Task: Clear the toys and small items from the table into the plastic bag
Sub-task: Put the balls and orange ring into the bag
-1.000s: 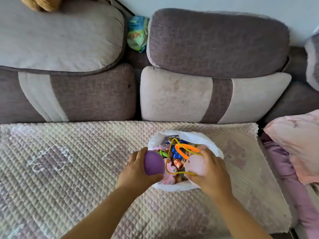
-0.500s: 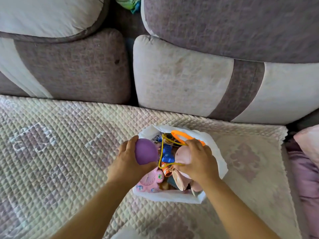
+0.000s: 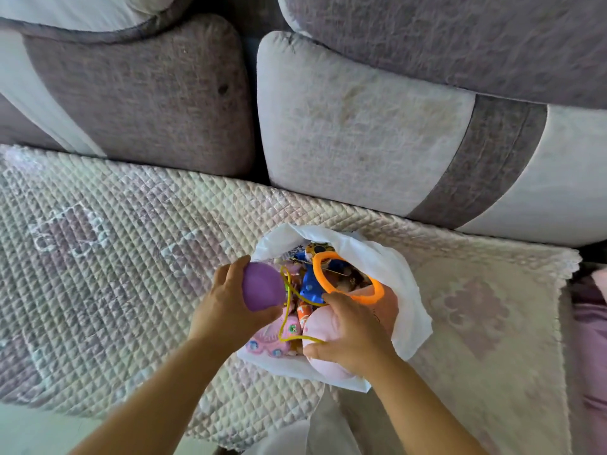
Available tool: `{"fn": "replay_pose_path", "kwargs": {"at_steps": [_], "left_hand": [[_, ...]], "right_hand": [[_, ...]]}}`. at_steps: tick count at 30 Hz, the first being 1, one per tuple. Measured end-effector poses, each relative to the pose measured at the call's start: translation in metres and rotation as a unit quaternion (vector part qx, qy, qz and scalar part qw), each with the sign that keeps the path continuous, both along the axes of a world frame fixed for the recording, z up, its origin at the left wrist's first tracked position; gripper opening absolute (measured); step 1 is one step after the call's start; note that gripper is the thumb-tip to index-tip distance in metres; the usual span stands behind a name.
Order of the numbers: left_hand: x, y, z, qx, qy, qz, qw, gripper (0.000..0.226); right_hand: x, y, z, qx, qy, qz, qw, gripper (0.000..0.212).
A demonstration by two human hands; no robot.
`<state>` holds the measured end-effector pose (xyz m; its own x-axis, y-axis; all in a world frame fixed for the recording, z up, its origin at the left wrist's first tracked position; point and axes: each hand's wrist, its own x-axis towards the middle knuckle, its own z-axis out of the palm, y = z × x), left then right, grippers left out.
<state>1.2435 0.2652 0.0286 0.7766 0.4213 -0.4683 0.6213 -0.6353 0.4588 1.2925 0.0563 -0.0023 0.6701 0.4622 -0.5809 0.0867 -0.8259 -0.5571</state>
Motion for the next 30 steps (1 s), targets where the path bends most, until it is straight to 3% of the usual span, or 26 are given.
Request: {"fn": "replay_pose_path", "kwargs": {"at_steps": [6, 13, 19, 24, 30], "left_hand": [[-0.009, 0.006, -0.009, 0.003, 0.009, 0.020, 1.000, 0.096], [-0.030, 0.027, -0.021, 0.005, 0.022, 0.026, 0.999, 0.100], [-0.046, 0.034, -0.035, 0.005, 0.029, 0.040, 0.999, 0.101], [-0.046, 0.027, -0.041, -0.028, 0.017, 0.055, 0.998, 0.101], [-0.043, 0.018, -0.036, -0.023, -0.045, 0.105, 0.993, 0.099]], "right_hand": [[0.015, -0.007, 0.015, 0.045, 0.014, 0.011, 0.999, 0.087], [0.000, 0.050, 0.004, 0.094, -0.057, 0.024, 0.994, 0.086], [-0.018, 0.063, -0.030, -0.025, -0.134, 0.088, 0.987, 0.094], [-0.020, 0.045, -0.028, -0.071, -0.140, 0.042, 0.987, 0.102], [-0.039, 0.051, -0.029, -0.116, -0.193, 0.014, 0.974, 0.090]]}}
